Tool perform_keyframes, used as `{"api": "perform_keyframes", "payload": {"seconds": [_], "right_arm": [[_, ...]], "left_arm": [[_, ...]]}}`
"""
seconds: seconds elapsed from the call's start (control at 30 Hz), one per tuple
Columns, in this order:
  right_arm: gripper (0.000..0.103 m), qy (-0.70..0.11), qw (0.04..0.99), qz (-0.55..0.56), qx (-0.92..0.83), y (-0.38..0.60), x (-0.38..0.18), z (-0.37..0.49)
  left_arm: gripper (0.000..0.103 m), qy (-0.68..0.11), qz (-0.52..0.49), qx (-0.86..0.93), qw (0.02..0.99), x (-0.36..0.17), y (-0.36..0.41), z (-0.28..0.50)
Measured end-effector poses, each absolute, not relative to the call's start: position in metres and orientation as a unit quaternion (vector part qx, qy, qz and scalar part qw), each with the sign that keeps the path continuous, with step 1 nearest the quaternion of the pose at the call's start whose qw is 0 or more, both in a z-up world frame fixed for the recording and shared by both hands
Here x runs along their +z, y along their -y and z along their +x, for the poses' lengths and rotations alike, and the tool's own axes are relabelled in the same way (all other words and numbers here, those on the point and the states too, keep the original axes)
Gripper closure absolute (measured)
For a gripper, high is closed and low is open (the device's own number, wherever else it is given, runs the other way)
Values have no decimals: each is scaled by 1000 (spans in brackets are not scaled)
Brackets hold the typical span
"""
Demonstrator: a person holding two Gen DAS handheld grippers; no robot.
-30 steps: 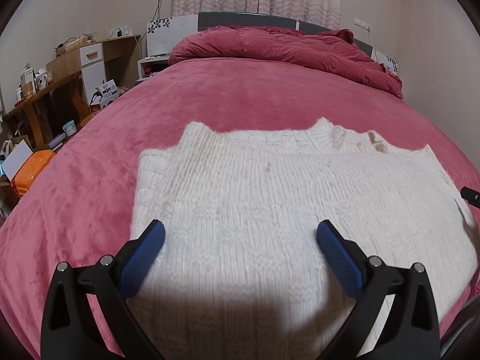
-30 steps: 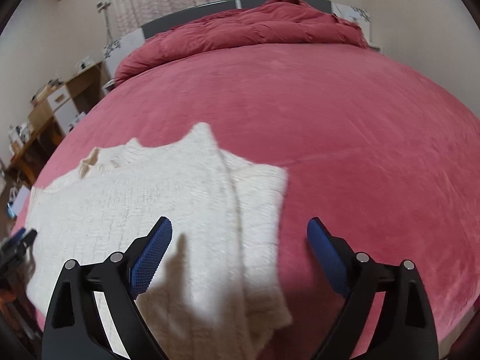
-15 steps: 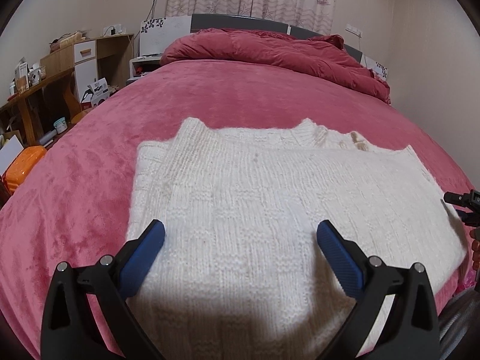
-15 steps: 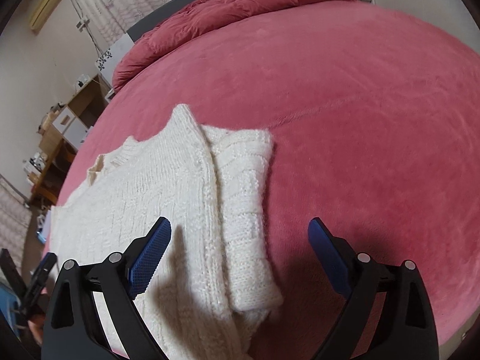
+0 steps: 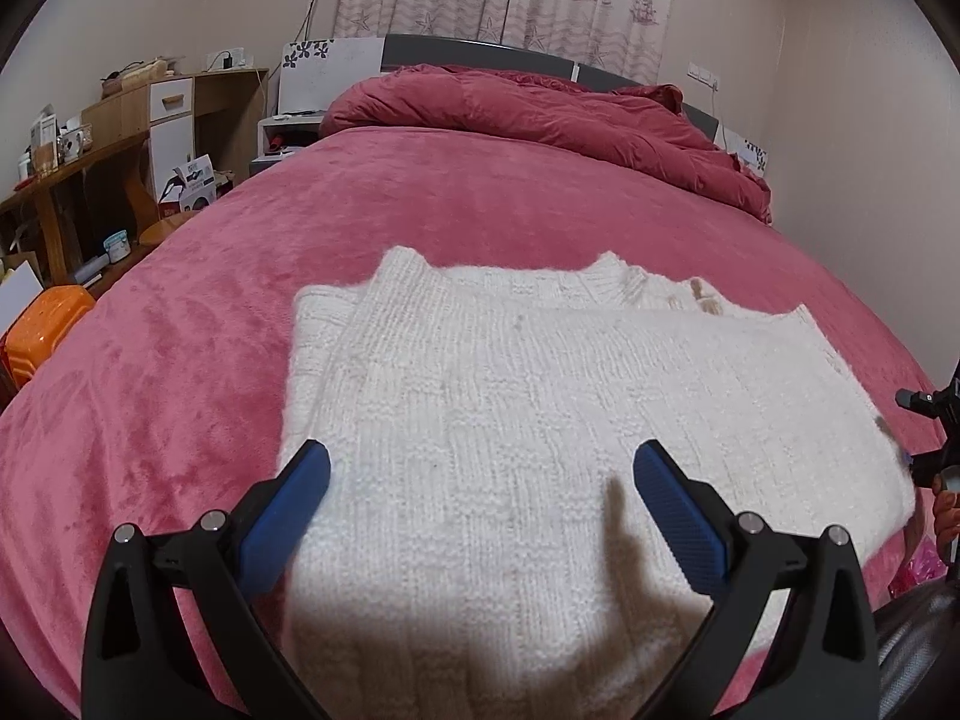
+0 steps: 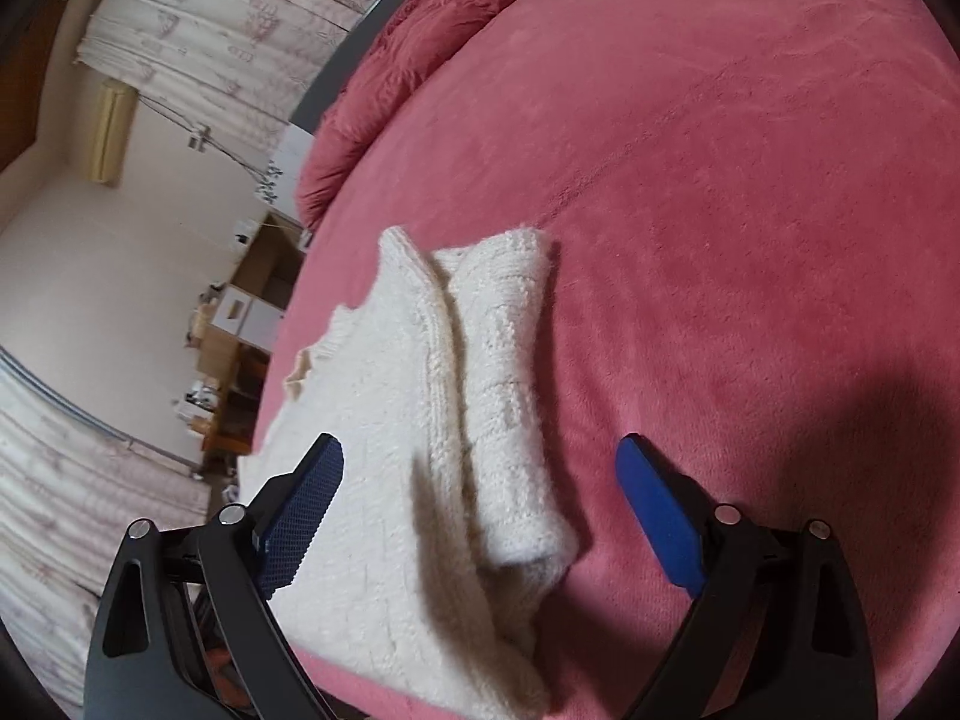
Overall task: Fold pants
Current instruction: 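Grasp the sweater's side edge with the right gripper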
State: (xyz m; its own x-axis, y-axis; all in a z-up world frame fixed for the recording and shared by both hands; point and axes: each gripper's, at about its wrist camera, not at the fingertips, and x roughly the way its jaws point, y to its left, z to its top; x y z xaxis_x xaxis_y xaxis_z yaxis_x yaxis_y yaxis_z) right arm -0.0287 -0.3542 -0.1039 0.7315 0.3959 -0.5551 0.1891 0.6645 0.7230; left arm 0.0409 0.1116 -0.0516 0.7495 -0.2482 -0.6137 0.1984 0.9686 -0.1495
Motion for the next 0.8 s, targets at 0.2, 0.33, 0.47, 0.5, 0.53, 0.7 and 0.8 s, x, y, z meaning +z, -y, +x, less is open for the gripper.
{"api": "perform_keyframes", "payload": {"seconds": [0.2,0.33,0.47,0.5,0.53,0.7,0.8], "right_arm": [[32,-369,824,420,94,348,-109,-24],[32,-379,820,416,103,342,-111,-11],[38,-385,822,405,110,331,-110,6],[52,-388,822,402,111,329,-110,10],[72,-394,821,399,110,328,-111,14],[79,-397,822,394,108,320,-107,18],[81,-393,825,393,95,319,-103,10]], "left_arm": [[2,-329,-22,-113,937,-48,-115,39],[2,-335,-19,-106,936,-49,-122,43],[2,-341,-9,-99,935,-47,-129,51],[2,-344,-7,-100,933,-47,-130,53],[2,-350,-7,-100,932,-47,-133,56],[2,-346,-1,-96,933,-39,-149,63],[2,-344,5,-94,934,-33,-164,68]]}}
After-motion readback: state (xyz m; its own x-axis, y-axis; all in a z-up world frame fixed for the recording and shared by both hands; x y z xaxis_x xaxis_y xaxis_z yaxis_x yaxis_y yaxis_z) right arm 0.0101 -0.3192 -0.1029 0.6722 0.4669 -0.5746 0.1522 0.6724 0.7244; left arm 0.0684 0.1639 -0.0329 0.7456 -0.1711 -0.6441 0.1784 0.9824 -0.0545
